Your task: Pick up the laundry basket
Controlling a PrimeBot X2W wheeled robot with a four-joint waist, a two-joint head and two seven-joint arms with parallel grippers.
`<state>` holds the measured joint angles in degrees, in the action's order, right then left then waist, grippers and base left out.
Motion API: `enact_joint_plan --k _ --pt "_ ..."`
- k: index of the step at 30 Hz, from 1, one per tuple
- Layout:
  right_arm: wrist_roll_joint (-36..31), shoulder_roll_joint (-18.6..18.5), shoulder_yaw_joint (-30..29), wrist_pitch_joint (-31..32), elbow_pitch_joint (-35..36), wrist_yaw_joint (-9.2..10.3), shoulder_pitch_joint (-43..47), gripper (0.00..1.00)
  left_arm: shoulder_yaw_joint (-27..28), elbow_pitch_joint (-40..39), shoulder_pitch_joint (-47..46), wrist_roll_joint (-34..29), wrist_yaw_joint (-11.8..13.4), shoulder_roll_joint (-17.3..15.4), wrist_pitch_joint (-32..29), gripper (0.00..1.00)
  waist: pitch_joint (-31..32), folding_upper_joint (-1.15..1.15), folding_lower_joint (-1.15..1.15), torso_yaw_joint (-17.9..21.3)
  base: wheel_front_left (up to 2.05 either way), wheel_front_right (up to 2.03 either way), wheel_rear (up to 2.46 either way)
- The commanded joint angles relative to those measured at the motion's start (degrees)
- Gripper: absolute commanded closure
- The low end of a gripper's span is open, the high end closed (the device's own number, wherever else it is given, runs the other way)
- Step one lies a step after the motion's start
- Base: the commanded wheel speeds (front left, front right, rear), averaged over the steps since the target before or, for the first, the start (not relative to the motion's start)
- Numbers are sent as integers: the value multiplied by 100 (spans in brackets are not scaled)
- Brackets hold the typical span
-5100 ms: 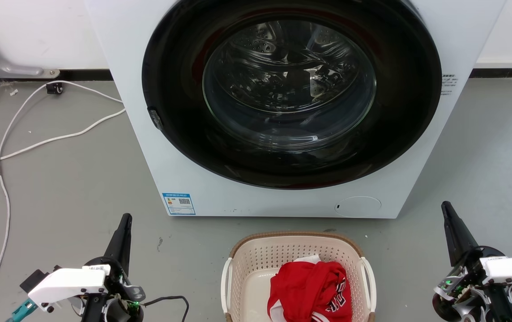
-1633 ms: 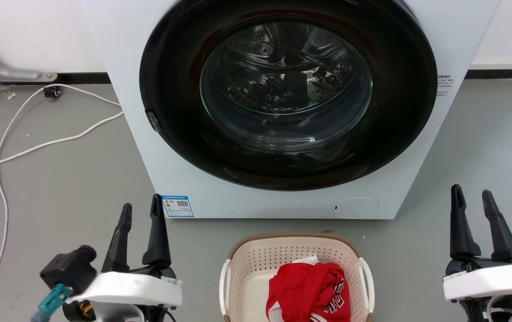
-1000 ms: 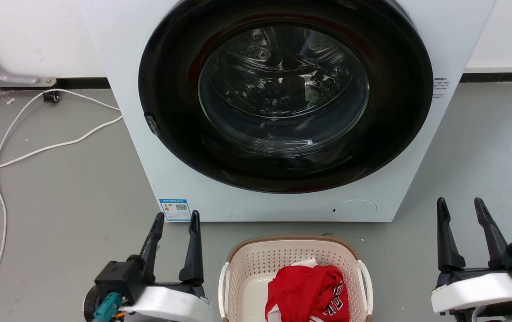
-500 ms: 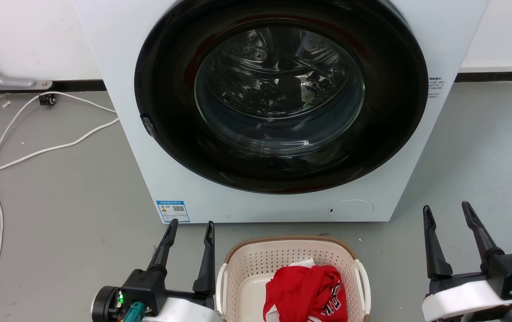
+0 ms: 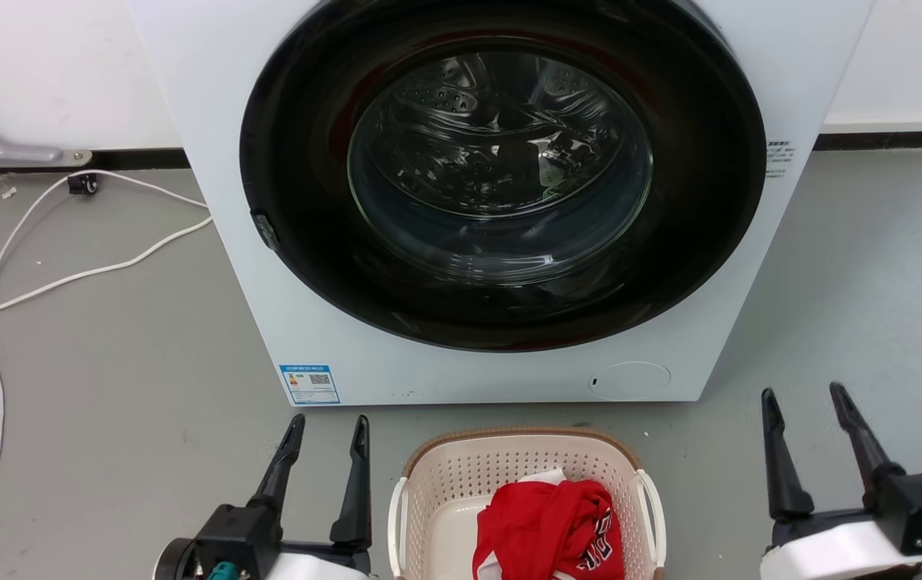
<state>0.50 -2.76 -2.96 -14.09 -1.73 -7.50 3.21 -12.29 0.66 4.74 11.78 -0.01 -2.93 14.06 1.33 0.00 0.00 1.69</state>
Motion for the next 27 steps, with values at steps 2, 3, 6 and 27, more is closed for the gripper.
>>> enact_joint_plan --k 2,3,6,27 --pt "13 -20 15 -61 -113 2 79 0 40 -9 79 31 -39 3 55 0 12 0 0 0 0 0 0" --pt "0 -19 21 -68 -154 2 84 0 36 13 92 16 -42 3 72 0 15 0 0 1 0 0 0" --pt "-112 -20 39 -99 -242 2 91 0 4 101 107 -82 -64 2 93 0 27 0 0 4 0 0 0" --pt "-136 -19 36 -112 -418 2 -56 0 -179 359 28 -400 -66 3 117 0 31 0 0 29 0 0 0"
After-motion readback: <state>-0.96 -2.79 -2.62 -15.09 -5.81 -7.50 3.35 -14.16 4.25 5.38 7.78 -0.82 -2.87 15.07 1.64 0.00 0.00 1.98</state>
